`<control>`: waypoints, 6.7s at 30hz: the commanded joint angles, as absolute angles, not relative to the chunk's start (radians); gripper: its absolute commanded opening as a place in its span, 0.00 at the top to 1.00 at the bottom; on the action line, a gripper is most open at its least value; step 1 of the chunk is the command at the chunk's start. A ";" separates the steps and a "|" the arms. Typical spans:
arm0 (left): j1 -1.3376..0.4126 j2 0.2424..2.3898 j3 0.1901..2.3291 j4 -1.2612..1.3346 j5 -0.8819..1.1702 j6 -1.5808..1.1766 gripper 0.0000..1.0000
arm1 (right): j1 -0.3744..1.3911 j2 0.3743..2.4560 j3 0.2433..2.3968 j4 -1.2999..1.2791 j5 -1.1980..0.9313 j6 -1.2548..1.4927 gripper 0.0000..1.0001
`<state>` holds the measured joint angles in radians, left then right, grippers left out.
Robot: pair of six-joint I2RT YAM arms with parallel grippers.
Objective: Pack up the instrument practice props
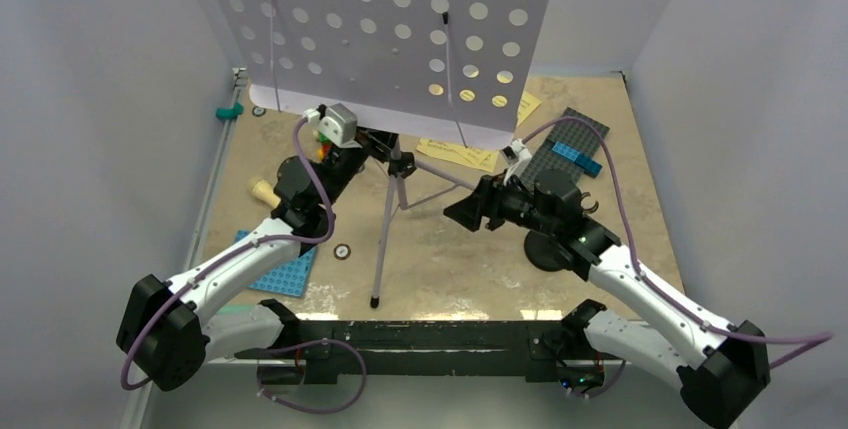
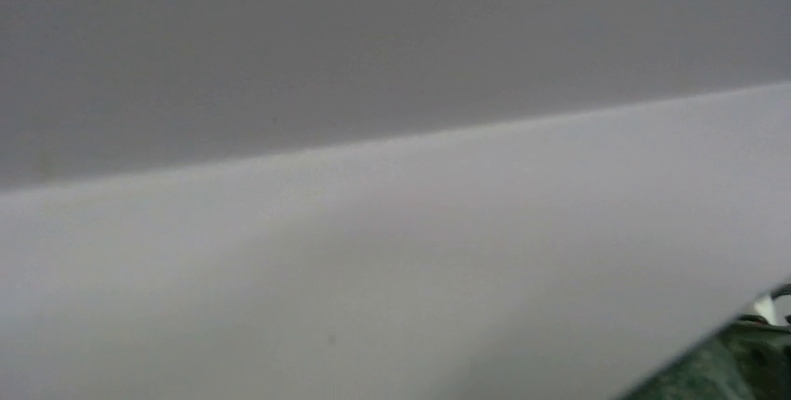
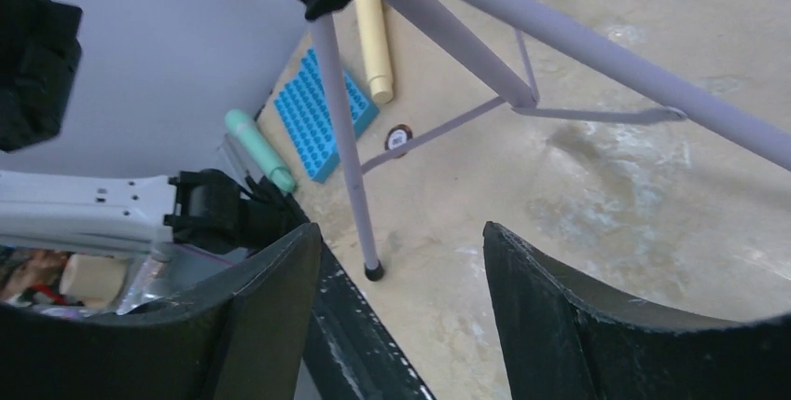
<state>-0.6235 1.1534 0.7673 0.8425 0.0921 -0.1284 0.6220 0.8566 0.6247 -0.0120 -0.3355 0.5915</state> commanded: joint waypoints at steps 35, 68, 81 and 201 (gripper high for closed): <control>-0.637 1.121 0.699 0.775 0.153 -0.142 1.00 | 0.640 1.519 1.200 0.016 -0.623 0.776 1.00; -0.639 1.188 0.718 0.742 0.078 -0.227 1.00 | 0.975 1.579 0.647 1.340 0.383 -1.077 1.00; -0.639 1.180 0.692 0.749 0.054 -0.227 1.00 | 1.106 1.468 0.713 1.130 0.691 -0.913 0.34; -0.686 1.288 0.592 0.759 -0.081 -0.225 1.00 | 1.222 1.676 0.716 1.384 0.784 -1.160 0.77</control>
